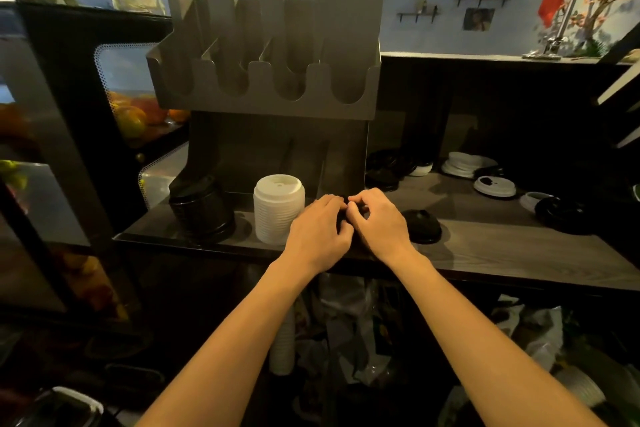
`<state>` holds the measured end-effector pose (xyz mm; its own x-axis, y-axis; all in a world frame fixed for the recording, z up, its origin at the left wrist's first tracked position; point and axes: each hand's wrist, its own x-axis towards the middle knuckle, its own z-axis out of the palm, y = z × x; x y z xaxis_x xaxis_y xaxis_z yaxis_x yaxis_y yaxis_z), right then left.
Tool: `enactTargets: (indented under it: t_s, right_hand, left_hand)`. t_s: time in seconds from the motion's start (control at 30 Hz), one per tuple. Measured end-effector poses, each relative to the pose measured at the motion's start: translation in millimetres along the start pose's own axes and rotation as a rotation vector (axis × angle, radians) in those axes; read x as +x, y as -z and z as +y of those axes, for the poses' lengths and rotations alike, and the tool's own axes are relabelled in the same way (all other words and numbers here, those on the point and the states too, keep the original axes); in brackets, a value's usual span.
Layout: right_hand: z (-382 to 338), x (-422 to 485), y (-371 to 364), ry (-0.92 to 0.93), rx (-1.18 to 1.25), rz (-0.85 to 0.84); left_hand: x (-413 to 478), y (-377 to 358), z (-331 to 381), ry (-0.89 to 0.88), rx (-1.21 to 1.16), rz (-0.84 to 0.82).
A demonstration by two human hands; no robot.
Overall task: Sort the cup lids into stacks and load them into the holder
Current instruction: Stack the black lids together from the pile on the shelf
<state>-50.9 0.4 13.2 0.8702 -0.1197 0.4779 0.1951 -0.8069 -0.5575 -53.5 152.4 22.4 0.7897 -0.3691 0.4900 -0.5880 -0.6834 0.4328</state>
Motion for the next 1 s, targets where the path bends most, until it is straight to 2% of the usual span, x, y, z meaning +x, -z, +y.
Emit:
enactTargets:
  t_s: [0.13,0.3,0.43,0.53,0.67,0.77,0.9,1.0]
  right_hand:
    - [-3,2,2,-0.009,-0.023,0.001]
    - [-13,1,0,-0.038,0.097,0.182]
    - [-27,4,-6,0.13,0.126,0.366]
    - [-48,6,-10,0.276,0.127,0.434]
    - [-86,7,-23,0.381,0.227,0.311]
    - [-115,10,-41,0.417,0.298,0.139]
    - [-145,18,-66,0.453,0.232,-0.044]
    - [-162,28,-75,0.402,0.175,-0.183]
  left_hand:
    - [6,9,1,-0.003,-0.002,-0.027]
    - [-4,12,-3,-0.046,-0.131,0.06]
    - [-12,25,-4,-0.08,-0.166,0.226]
    - [-22,43,-17,-0.084,-0.176,0.385]
    - [-40,64,-55,-0.008,-0.146,0.561]
    - [-49,72,-84,0.089,-0.07,0.593]
    - [-56,79,-109,0.166,-0.001,0.627]
    - [-58,83,-120,0.259,0.036,0.642]
